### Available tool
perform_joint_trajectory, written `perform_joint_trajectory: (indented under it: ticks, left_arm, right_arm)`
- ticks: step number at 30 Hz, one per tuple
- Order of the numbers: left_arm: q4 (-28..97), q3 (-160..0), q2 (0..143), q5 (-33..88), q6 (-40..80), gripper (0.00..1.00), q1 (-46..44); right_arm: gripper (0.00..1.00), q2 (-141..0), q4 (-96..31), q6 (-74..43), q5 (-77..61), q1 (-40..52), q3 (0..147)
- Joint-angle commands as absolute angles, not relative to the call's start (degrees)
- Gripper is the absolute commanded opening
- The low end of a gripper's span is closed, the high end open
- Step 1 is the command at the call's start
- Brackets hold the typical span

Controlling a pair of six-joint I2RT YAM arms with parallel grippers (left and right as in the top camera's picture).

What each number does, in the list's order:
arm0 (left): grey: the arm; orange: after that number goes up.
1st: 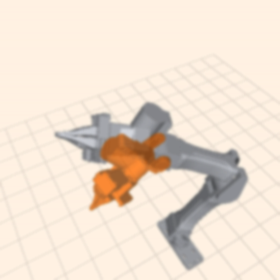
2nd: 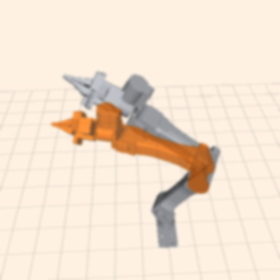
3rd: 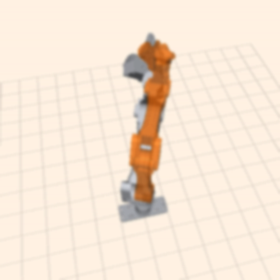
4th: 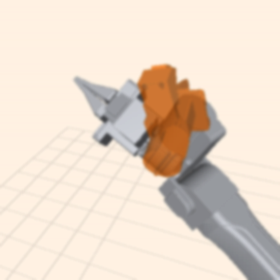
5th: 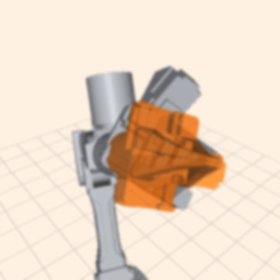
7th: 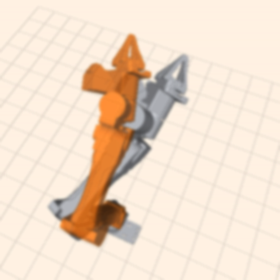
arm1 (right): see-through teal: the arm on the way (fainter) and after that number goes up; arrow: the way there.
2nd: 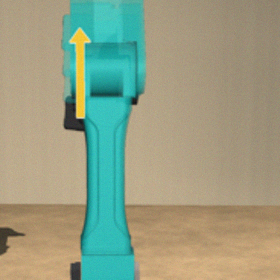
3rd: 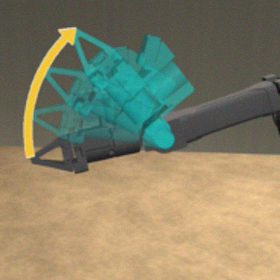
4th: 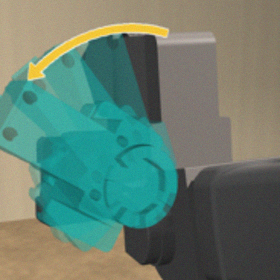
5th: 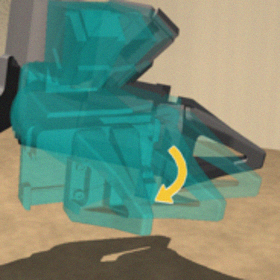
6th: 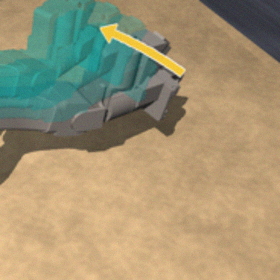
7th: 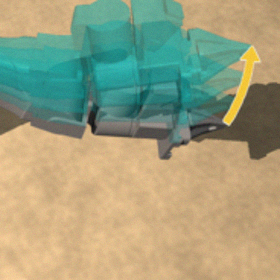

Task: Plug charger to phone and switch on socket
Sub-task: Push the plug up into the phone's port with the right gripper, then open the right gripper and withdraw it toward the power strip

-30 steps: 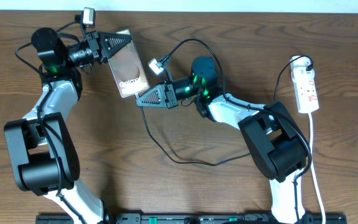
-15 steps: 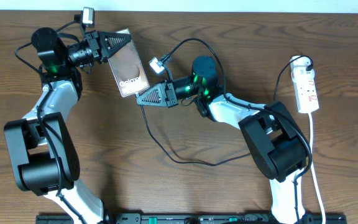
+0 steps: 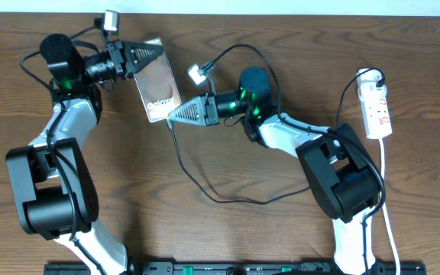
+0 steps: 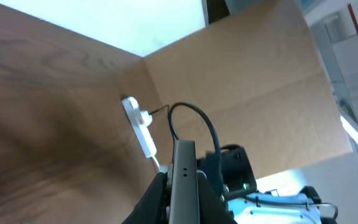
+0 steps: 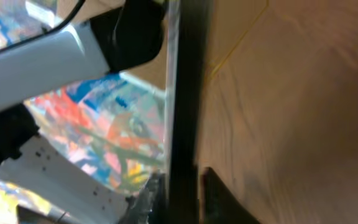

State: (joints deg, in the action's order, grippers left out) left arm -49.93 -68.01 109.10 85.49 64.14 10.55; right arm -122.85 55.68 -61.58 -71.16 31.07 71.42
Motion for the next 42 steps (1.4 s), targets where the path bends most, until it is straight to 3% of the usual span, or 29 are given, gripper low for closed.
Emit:
perform_joint_trajectory:
  ticks: [1, 4, 7, 8, 36, 42]
  left_arm:
    - [-50.3, -68.47, 108.47, 89.32, 63.83, 0.07, 9.93]
    - [-50.3, -68.45, 108.47, 89.32, 63.83, 0.07, 9.93]
    - [-50.3, -68.47, 108.47, 89.32, 63.83, 0.07, 9.93]
    - [-50.3, -68.47, 108.47, 89.32, 63.83, 0.07, 9.93]
    - [-48.62, -68.45, 111.9, 90.02, 59.96, 0.07, 15.46]
    - [-46.98, -68.45, 115.79, 90.02, 60.03, 0.07, 15.46]
  right_arm:
    - [0.32, -122.26, 55.94, -61.28, -66.63, 29.98, 72.2]
    - [0.56, -122.26, 55.94, -61.28, -67.02, 29.98, 72.2]
    - [0.92, -122.26, 55.94, -61.28, -67.24, 30.0, 72.2]
    - [0.99, -122.26, 55.94, -61.28, -67.24, 30.0, 72.2]
    - [0.99, -122.26, 55.75, -60.14, -69.17, 24.23, 72.2]
    - [0.99, -122.26, 48.25, -57.25, -68.88, 22.06, 72.23]
